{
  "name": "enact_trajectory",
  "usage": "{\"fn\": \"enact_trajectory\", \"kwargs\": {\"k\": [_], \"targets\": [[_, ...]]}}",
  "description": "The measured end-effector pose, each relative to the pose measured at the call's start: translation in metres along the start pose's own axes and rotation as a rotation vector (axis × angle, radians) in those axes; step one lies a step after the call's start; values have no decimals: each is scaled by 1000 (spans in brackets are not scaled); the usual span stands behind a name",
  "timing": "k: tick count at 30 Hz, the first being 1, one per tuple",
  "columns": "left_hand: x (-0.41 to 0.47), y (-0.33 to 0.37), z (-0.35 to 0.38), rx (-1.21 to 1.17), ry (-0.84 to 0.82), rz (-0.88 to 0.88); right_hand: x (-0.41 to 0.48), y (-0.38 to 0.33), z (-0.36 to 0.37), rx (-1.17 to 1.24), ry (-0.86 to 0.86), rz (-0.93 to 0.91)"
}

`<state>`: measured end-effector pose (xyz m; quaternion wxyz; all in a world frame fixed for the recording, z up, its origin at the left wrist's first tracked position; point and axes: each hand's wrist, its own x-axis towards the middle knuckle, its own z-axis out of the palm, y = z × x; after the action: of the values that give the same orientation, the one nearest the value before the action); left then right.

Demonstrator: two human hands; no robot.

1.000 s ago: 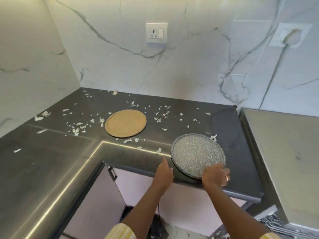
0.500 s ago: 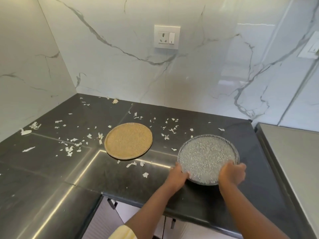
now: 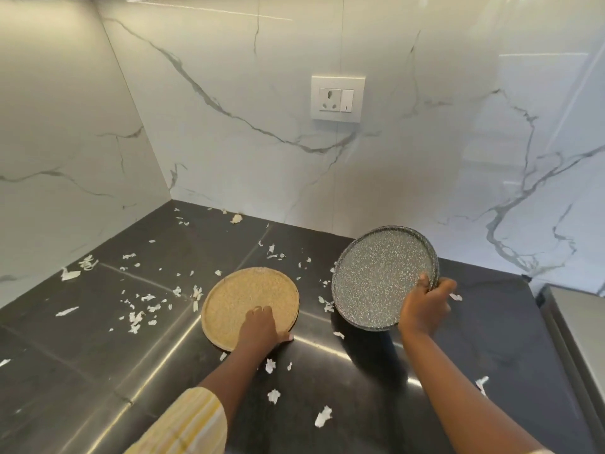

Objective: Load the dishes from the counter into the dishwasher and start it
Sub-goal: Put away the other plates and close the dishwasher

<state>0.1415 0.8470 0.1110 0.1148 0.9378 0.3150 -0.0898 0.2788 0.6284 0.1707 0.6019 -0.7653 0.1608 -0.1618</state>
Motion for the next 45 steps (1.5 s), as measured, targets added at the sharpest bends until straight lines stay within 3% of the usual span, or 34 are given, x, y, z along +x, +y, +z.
{"fn": "enact_trajectory", "kwargs": {"k": [5,8,20,28,37,45], "targets": [[-2,2,2,348,-31,181,10,-5,18,-4,-21,-38],[-6,9,-4,337,-61,144,9,-5,26,-7,-50,-52],[-40,6,-83,-321,407,51,-29,-11,37,24,-175,-76],[-76,-36,-84,-716,739,-6,-69,-20,13,66,-153,-170],[-161,-100,-48,-666,763,164,-157,-2,-65,56,-108,-165],[-256,-84,1,-761,788,380,-249,39,-161,-46,-138,-392]]}}
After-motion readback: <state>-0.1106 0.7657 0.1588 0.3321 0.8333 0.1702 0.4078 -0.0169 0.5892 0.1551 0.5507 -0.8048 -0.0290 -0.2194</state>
